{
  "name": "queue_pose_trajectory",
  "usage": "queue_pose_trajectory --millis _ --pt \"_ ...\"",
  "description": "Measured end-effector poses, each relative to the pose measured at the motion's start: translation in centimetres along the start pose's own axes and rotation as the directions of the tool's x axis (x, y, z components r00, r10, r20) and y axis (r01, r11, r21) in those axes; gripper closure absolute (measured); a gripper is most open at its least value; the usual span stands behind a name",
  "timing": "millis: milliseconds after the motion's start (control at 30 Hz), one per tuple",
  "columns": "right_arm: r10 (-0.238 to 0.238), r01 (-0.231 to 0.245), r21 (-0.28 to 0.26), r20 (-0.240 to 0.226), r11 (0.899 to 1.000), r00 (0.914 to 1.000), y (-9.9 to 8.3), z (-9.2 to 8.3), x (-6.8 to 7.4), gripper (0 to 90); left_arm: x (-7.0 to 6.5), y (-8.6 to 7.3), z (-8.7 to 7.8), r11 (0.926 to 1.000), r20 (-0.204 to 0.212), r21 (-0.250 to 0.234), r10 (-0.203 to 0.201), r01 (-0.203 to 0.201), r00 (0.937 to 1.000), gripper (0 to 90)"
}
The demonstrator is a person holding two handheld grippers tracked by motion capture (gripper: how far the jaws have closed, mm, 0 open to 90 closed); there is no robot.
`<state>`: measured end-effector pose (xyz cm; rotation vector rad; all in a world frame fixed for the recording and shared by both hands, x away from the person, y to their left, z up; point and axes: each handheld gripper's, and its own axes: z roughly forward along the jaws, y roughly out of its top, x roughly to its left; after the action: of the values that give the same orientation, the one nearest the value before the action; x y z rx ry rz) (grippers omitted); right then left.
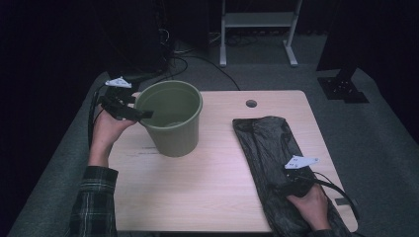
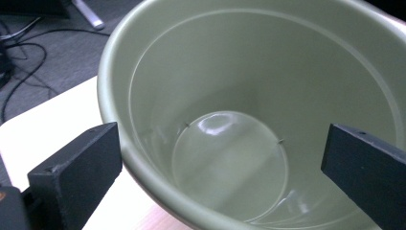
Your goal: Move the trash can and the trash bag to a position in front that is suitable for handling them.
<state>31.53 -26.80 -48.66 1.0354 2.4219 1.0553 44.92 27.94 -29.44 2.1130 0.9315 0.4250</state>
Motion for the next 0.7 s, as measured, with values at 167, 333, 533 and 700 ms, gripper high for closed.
queue_pose_trajectory --millis 167,333,533,700 --pt "0.0 0.0 0.0 0.0 1.0 1.0 0.0 0.0 0.0 9.4 0.3 -0.3 0.4 0.9999 -0.008 0.011 -0.006 0.007 0.9999 0.0" --pt "-0.002 0.002 0.0 0.0 1.0 1.0 0.0 0.0 0.0 9.4 0.4 -0.5 0.7 0.9994 -0.019 0.035 -0.002 0.003 0.9998 0.0" --pt "-0.002 0.002 0.0 0.0 1.0 1.0 0.0 0.0 0.0 9.4 0.4 -1.0 1.4 0.9984 -0.003 0.054 -0.014 0.014 0.9999 0.0" --pt "-0.002 0.002 0.0 -0.001 1.0 1.0 0.0 0.0 0.0 9.4 -0.1 -1.1 1.6 0.9991 0.02 0.041 -0.014 0.013 0.9997 0.0"
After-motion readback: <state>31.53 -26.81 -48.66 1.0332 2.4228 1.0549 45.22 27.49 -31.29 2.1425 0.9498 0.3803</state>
